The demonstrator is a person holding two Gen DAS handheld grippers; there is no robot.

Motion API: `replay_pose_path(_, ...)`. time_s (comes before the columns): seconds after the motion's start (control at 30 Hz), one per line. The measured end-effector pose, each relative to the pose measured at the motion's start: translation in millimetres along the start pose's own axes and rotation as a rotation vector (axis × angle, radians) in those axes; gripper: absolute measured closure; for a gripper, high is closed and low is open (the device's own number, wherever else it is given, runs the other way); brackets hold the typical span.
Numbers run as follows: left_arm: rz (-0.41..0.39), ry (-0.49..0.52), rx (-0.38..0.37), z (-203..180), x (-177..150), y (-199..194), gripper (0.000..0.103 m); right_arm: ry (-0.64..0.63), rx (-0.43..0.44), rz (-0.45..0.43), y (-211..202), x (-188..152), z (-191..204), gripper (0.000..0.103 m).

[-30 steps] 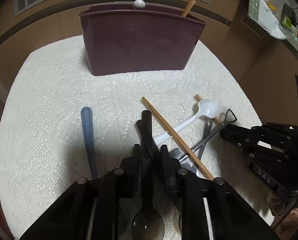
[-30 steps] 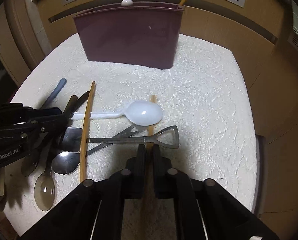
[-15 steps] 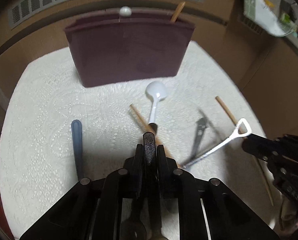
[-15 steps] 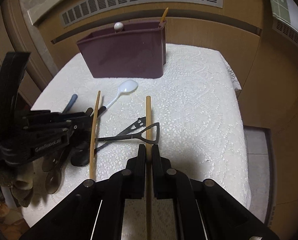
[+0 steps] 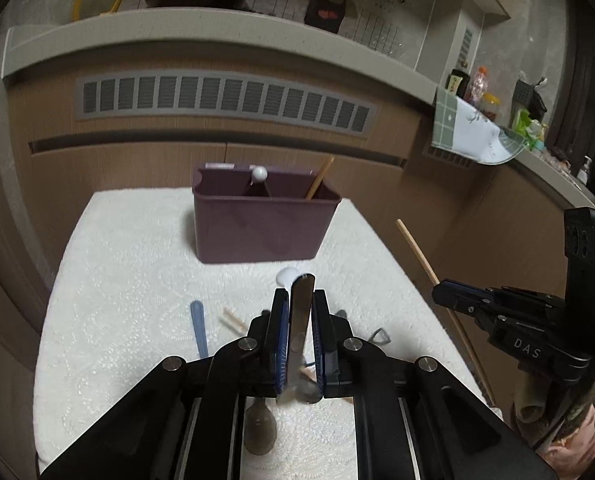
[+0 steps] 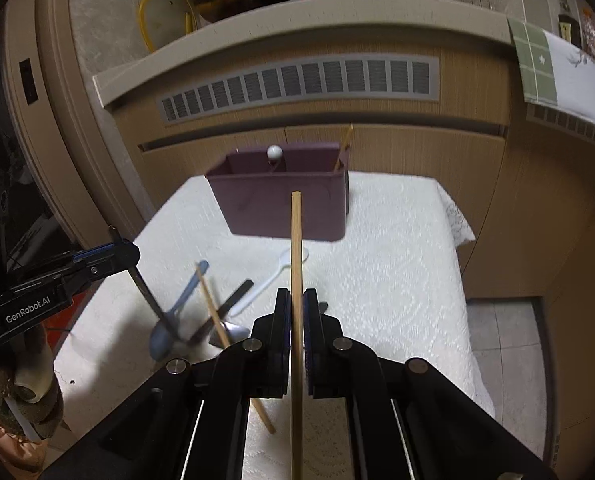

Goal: Organize utensils
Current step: 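Grasp the translucent brown spoon by its handle with the left tool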

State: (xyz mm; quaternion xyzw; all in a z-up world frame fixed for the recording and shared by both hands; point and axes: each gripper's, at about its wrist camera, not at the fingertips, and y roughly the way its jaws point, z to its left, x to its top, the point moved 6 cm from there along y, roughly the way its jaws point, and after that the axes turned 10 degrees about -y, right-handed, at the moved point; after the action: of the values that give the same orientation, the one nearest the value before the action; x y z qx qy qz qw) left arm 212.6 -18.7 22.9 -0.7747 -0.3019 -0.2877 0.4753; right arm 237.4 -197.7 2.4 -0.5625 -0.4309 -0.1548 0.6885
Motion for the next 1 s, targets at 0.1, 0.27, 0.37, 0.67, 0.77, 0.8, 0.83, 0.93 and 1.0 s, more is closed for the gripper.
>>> replay_pose_path(0.1,-0.021,0.009,-0.012,-5,8,-9,0.093,-0.017,-0.004,-0.042,-9,10,4,0.097)
replay_pose_path(0.27,-0.056,0.031,-0.012,-12,20,-18,0.093,-0.015,-0.015,-0.091,-13,20,3,0.097)
replay_pose_path(0.37,-0.058,0.031,-0.004,-11,25,-16,0.093,-0.008,-0.023,-0.085,-8,23,-1,0.097)
replay_pose_path(0.67,0.248,0.122,-0.029,5,-30,42,0.083,-0.005,0.028,0.034,13,-12,-1,0.097)
replay_pose_path(0.77,0.336,0.253,-0.014,5,-64,54,0.062,0.008,0.052,0.078,19,-30,-1,0.097)
replay_pose_path(0.8,0.358,0.301,-0.003,4,-74,57,0.054,0.014,0.067,0.097,22,-37,-1,0.097)
replay_pose_path(0.83,0.383,0.357,0.014,3,-84,60,0.05,0.02,0.078,0.112,25,-43,-1,0.097)
replay_pose_path(0.93,0.429,0.428,0.072,8,-99,71,0.05,0.04,0.107,0.148,32,-59,-1,0.097)
replay_pose_path(1.0,0.454,0.406,0.084,14,-101,80,0.05,0.055,0.124,0.163,37,-66,0,0.098)
